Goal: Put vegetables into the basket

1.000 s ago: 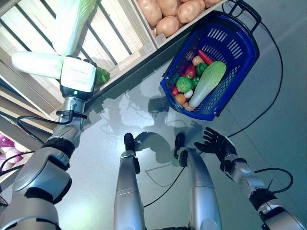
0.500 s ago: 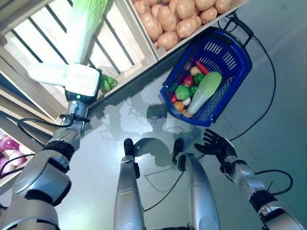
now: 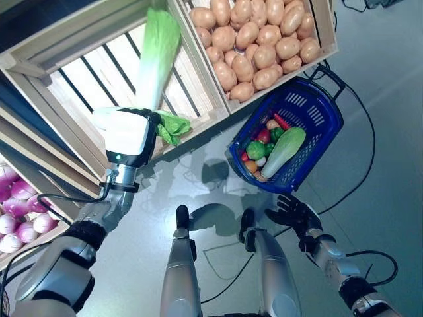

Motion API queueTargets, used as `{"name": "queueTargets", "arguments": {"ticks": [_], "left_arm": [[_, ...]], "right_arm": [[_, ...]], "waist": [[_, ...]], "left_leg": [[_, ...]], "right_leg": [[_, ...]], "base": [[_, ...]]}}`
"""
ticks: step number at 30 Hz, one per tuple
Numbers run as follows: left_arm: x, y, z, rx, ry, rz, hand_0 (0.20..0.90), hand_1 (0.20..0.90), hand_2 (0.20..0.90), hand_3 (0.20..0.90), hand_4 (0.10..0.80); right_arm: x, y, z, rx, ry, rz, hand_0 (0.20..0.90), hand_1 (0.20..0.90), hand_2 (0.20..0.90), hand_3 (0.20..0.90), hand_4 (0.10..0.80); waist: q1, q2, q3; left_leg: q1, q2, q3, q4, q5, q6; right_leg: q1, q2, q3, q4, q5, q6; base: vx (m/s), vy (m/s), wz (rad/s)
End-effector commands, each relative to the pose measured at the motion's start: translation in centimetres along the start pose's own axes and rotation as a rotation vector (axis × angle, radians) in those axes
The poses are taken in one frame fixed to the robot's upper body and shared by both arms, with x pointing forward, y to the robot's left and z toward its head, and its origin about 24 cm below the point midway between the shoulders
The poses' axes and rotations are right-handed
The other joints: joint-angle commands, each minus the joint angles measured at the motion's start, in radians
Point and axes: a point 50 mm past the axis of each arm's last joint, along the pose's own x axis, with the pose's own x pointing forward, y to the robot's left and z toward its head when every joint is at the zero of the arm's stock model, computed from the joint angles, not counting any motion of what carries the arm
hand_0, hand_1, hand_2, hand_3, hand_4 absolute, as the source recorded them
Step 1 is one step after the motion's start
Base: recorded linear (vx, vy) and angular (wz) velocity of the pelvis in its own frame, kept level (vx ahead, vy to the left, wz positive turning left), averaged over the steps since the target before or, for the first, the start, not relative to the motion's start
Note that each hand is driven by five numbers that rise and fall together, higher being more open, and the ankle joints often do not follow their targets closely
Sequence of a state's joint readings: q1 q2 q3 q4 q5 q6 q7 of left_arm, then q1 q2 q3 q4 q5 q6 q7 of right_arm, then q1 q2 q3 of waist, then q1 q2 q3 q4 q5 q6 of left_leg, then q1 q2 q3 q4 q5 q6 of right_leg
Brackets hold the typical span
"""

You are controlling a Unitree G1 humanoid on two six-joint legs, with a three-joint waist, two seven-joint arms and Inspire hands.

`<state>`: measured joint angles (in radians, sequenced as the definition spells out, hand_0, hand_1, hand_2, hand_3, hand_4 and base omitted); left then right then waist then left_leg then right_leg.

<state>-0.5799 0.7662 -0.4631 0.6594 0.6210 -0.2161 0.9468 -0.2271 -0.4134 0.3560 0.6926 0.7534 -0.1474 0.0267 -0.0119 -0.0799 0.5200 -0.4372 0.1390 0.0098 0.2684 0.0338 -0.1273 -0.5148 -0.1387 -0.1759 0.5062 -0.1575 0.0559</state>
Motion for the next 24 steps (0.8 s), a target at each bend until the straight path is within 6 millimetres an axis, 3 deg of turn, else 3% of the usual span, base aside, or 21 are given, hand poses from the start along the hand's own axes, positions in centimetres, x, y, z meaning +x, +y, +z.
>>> {"name": "queueTargets", "arguments": {"ticks": [1, 6, 10, 14, 24], "left_arm": [[2.6, 3.2, 2.6, -0.285, -0.019, 0.275, 0.300, 0.300, 0.300, 0.300, 0.400], [0.2, 3.5, 4.4, -0.588, 0.044, 0.254, 0.300, 0.300, 0.300, 0.300, 0.400], [-1.0, 4.1, 5.1, -0.726, 0.068, 0.237, 0.300, 0.300, 0.300, 0.300, 0.400], [-2.5, 4.2, 5.3, -0.998, 0.166, 0.168, 0.300, 0.300, 0.300, 0.300, 0.400], [-4.8, 2.7, 5.4, -1.413, 0.392, 0.035, 0.300, 0.300, 0.300, 0.300, 0.400]], "right_arm": [[-1.4, -1.1, 1.5, 0.008, -0.153, -0.048, 0.900, 0.900, 0.900, 0.900, 0.800], [-2.4, 0.0, 0.7, 0.021, -0.181, -0.025, 0.900, 0.900, 0.900, 0.900, 0.800], [-3.2, 0.5, 0.8, 0.014, -0.218, 0.002, 0.900, 0.900, 0.900, 0.900, 0.800], [-4.3, 1.2, 2.2, -0.014, -0.305, 0.076, 0.900, 0.900, 0.900, 0.900, 0.800], [-5.4, 3.6, 5.5, -0.070, -0.420, 0.260, 0.900, 0.900, 0.900, 0.900, 0.800]], "waist": [[0.005, 0.024, -0.041], [0.023, 0.021, -0.115], [0.025, 0.023, -0.158], [0.025, 0.031, -0.223], [0.028, 0.033, -0.325]], "left_leg": [[-0.006, -0.083, 0.016, -0.004, -0.026, 0.027], [0.118, -0.093, 0.023, -0.156, -0.001, 0.039], [0.200, -0.093, 0.031, -0.237, 0.010, 0.046], [0.292, -0.090, 0.041, -0.316, 0.019, 0.056], [0.402, -0.088, 0.071, -0.341, -0.009, 0.078]], "right_leg": [[0.146, 0.006, 0.008, -0.216, 0.081, 0.025], [0.264, -0.014, -0.027, -0.344, 0.124, 0.054], [0.334, -0.020, -0.040, -0.407, 0.147, 0.070], [0.406, -0.024, -0.053, -0.448, 0.159, 0.085], [0.487, -0.033, -0.040, -0.489, 0.176, 0.096]], "base": [[0.128, 0.002, 0.02], [0.148, -0.009, 0.06], [0.133, 0.004, 0.05], [0.163, 0.017, -0.01], [0.098, -0.009, 0.01]]}}
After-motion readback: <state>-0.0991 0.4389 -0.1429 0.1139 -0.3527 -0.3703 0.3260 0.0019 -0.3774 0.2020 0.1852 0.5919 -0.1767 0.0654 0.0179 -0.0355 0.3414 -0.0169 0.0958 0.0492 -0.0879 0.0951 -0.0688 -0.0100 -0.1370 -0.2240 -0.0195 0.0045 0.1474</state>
